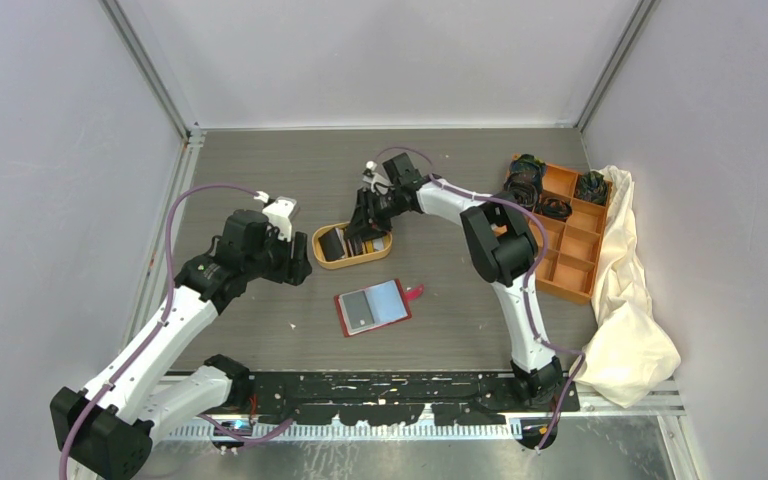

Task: Put the credit cards into the card holder
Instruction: Pick up the credit card from the storage box.

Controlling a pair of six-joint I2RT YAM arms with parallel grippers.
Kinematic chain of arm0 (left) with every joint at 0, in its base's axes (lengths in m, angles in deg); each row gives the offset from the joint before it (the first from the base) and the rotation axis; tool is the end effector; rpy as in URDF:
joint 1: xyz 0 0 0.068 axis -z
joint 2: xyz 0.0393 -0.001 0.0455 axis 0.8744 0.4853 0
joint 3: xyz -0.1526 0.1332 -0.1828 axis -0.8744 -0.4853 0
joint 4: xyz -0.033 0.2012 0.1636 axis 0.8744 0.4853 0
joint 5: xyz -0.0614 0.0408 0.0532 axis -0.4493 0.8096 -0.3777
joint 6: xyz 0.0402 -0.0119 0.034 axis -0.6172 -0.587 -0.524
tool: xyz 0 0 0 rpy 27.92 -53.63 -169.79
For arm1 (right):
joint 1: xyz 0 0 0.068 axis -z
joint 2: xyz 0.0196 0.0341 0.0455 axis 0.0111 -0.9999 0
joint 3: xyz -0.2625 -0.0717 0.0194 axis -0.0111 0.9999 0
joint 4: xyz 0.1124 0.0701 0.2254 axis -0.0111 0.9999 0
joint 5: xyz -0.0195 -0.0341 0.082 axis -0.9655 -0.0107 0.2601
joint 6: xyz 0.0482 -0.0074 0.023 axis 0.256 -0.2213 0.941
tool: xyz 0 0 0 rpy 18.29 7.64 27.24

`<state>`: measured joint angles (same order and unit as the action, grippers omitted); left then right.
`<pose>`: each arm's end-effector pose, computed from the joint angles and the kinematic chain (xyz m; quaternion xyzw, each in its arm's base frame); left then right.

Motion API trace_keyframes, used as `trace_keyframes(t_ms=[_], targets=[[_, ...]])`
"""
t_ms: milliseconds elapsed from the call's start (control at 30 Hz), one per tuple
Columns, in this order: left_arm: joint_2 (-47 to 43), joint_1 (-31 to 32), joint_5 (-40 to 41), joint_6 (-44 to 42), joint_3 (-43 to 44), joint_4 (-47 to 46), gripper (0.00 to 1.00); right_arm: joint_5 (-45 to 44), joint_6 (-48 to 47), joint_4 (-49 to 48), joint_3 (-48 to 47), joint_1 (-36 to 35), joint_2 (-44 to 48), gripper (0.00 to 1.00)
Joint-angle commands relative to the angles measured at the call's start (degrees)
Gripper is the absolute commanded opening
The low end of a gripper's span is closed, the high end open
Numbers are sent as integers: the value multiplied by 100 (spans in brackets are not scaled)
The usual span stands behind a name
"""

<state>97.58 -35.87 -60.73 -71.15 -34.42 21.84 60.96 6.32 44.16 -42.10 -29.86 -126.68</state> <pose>0.1758 -0.0860 0.2869 0.1259 0.9028 -0.1679 0.3754 0.4050 0.2694 0.1428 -0.1042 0.8713 0.4783 0.0361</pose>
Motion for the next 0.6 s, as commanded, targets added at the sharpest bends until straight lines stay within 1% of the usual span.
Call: trace_keyframes(t_ms=[0,333,433,567], targets=[[-23,-23,-46,-65,53,-152,58,125,-264,145,-93,39,503,43],[-33,-24,-25,-74,53,-138,58,-52,-586,511,-133,121,579,43],[-36,-23,-26,-75,53,-139,58,-123,-645,568,-107,167,599,39],[-35,-24,-24,-74,53,-142,58,-167,-669,615,-82,231,617,38]])
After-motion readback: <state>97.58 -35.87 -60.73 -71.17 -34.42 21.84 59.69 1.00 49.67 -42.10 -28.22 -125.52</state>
